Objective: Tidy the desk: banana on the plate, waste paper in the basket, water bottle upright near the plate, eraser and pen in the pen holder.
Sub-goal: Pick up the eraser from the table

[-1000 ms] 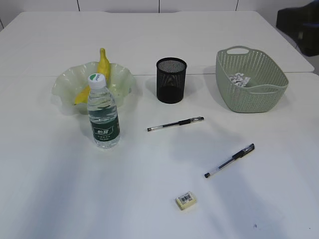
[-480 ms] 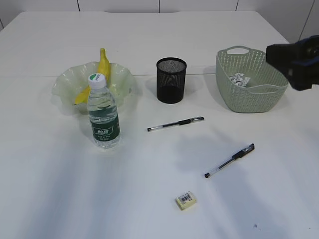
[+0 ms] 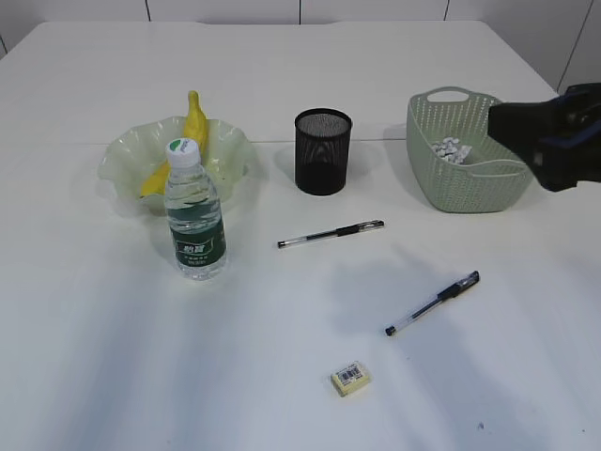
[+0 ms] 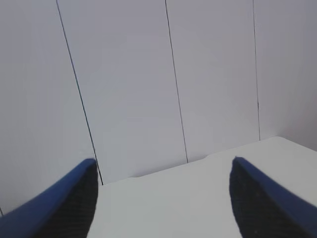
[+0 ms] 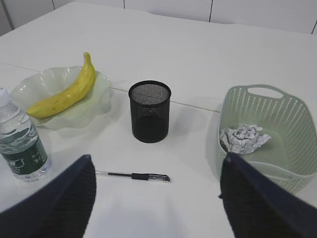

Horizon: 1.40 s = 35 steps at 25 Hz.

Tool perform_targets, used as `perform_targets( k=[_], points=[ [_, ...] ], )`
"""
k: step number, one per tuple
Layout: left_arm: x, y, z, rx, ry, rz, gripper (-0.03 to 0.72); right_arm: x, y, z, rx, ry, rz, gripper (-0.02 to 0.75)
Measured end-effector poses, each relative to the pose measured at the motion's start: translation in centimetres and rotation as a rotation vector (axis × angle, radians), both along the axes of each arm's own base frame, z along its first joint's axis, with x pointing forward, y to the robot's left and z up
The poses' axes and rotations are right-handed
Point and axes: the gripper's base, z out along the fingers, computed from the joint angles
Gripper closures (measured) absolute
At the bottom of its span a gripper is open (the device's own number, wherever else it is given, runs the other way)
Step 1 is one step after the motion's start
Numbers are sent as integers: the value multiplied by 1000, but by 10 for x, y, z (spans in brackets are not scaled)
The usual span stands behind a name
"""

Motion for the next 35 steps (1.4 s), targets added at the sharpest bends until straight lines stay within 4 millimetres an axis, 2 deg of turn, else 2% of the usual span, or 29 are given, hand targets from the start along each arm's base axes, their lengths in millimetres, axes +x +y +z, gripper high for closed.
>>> perform_targets(
  k=[8, 26, 32, 35],
  points=[
    [-13, 0, 10, 0, -38, 0, 99, -7, 1, -22, -10, 61, 40, 153],
    [-18, 0, 13, 8, -52, 3, 99, -8, 3, -24, 2, 65, 63, 153],
    [-18, 0, 13, 5, -51, 3, 99, -19, 5, -47, 23, 141, 107, 153],
    [-18, 0, 13, 2, -50, 2, 99, -22, 6, -53, 32, 158, 128, 153]
  ],
)
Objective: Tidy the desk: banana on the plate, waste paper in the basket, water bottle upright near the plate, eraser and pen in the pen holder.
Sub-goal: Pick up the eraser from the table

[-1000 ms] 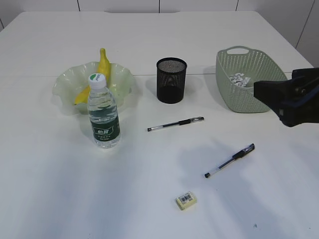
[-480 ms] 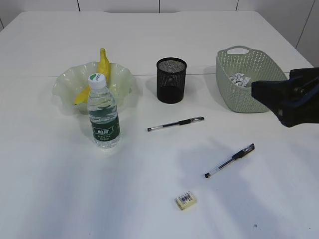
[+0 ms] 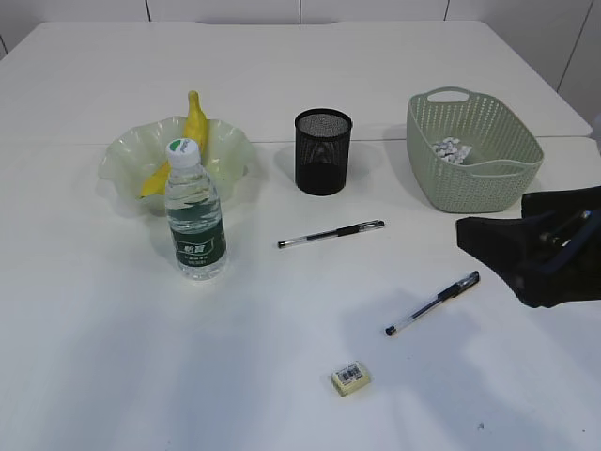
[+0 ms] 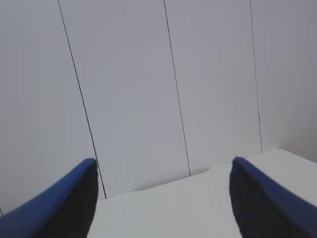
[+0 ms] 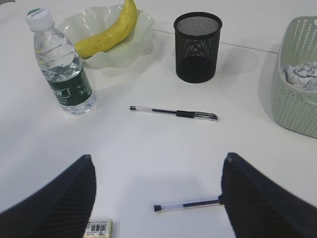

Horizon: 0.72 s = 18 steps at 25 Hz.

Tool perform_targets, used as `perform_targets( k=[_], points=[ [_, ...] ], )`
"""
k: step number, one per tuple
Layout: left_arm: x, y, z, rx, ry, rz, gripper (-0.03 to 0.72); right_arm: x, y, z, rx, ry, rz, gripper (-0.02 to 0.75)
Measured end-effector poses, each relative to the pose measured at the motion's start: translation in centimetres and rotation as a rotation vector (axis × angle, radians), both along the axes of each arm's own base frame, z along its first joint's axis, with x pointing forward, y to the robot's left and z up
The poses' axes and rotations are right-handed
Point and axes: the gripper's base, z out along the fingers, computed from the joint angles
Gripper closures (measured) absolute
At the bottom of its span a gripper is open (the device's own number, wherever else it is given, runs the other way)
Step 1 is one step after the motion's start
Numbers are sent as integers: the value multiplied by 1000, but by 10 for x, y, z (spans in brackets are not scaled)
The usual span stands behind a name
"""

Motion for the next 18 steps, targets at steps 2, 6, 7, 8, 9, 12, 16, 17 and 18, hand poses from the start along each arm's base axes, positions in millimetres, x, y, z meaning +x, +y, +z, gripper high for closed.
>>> perform_targets(
  k=[2, 6, 7, 8, 9, 12, 16, 17, 18],
  points=[
    [0, 0, 0, -3, 1, -1, 99, 0, 1, 0, 5, 0, 10, 153],
    [0, 0, 0, -10, 2, -4, 99, -1, 2, 0, 15, 0, 25, 153],
    [0, 0, 0, -11, 2, -4, 99, -1, 3, 1, 16, 0, 27, 153],
    [0, -1, 0, -12, 1, -8, 99, -1, 3, 1, 16, 0, 28, 153],
    [0, -1, 0, -12, 1, -10, 99, -1, 3, 1, 18, -1, 30, 153],
    [0, -2, 0, -13, -1, -20, 99, -1, 3, 1, 19, 0, 32, 153],
    [0, -2, 0, -12, -2, -25, 99, -4, 2, -7, 12, 23, 31, 153],
    [0, -2, 0, -12, -2, -25, 99, -6, 1, -10, 11, 35, 27, 153],
    [-1, -2, 0, -12, -2, -27, 99, -7, 1, -14, 8, 47, 26, 153]
  ],
)
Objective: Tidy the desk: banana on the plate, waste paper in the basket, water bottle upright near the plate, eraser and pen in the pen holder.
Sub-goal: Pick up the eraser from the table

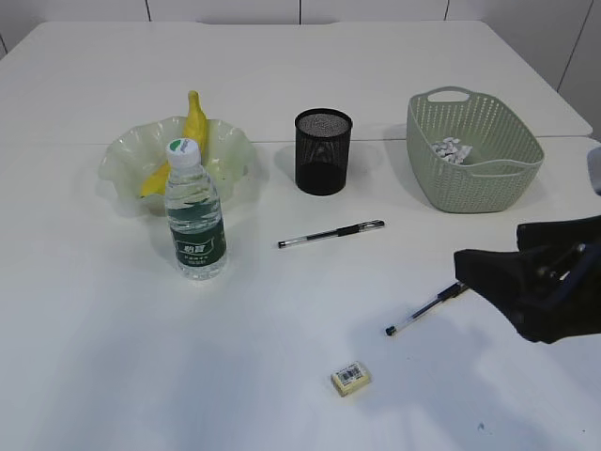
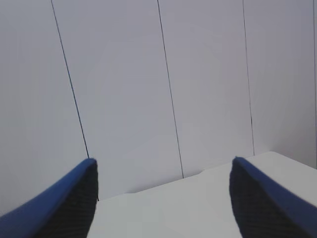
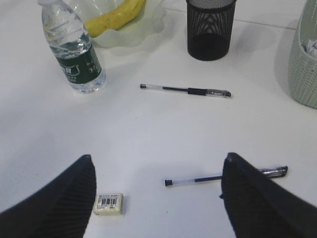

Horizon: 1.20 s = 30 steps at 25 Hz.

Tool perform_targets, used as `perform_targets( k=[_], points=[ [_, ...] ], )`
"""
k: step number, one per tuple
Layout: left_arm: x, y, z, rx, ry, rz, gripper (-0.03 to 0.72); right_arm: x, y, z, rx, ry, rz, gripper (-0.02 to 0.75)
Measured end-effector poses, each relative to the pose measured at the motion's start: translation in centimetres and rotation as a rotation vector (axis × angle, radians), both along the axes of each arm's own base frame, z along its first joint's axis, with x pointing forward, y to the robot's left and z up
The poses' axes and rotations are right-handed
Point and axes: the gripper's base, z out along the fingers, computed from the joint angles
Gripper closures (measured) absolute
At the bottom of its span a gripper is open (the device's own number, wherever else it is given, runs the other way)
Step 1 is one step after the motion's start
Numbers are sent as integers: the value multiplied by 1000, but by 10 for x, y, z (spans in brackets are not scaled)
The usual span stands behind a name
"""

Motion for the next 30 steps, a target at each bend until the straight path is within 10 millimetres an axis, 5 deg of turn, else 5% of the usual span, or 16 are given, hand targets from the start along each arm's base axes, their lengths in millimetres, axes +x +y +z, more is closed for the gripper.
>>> perform_targets(
  k=[30],
  points=[
    [-13, -2, 9, -2, -40, -26, 99, -4, -2, -7, -1, 27, -6, 153]
  ],
)
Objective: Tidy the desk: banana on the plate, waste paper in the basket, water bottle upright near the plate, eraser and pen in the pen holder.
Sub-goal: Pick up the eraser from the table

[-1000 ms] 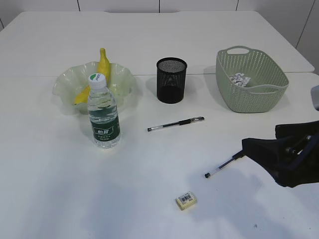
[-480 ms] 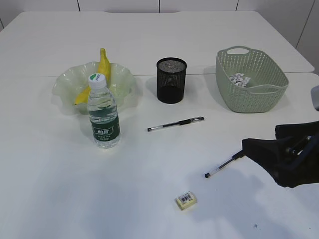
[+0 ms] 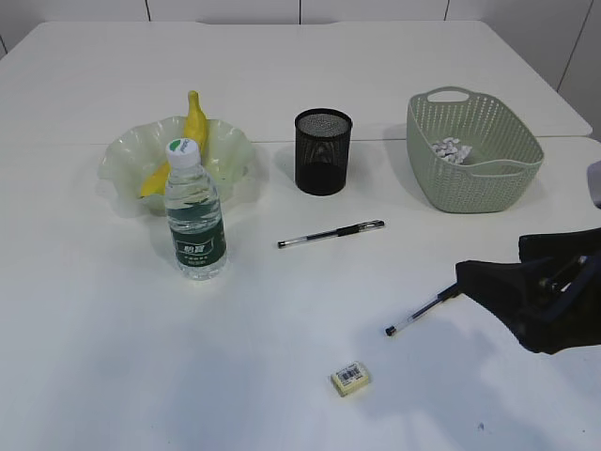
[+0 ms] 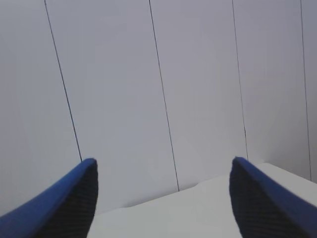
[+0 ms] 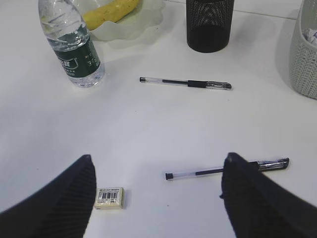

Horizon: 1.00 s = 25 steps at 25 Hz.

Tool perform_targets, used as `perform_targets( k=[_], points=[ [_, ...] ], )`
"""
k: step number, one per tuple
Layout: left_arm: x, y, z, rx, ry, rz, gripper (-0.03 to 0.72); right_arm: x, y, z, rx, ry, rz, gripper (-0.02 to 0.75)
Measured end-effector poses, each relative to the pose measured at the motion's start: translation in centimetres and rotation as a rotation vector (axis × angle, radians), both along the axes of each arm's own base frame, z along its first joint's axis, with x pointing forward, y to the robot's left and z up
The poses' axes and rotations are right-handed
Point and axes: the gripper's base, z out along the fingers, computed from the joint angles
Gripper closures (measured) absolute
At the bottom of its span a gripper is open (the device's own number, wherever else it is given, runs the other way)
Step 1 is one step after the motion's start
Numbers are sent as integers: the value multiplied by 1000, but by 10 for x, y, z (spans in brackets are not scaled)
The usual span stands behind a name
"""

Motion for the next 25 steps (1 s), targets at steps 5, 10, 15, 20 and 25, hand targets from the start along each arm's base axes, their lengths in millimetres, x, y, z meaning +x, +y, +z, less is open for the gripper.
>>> perform_targets(
  k=[5, 10, 15, 20, 25],
  points=[
    [-14, 0, 9, -1, -40, 0, 99, 0, 0, 0, 2, 1, -1, 153],
    [-22, 0, 13, -1, -60, 0, 99, 0, 0, 0, 2, 1, -1, 153],
    [-22, 0, 13, -3, -60, -1, 99, 0, 0, 0, 4, 1, 2, 153],
    [-22, -2, 13, 3, -66, -27, 99, -1, 2, 0, 12, 1, 15, 153],
    [-23, -5, 14, 8, -73, -52, 99, -1, 3, 1, 20, 0, 28, 153]
  ],
)
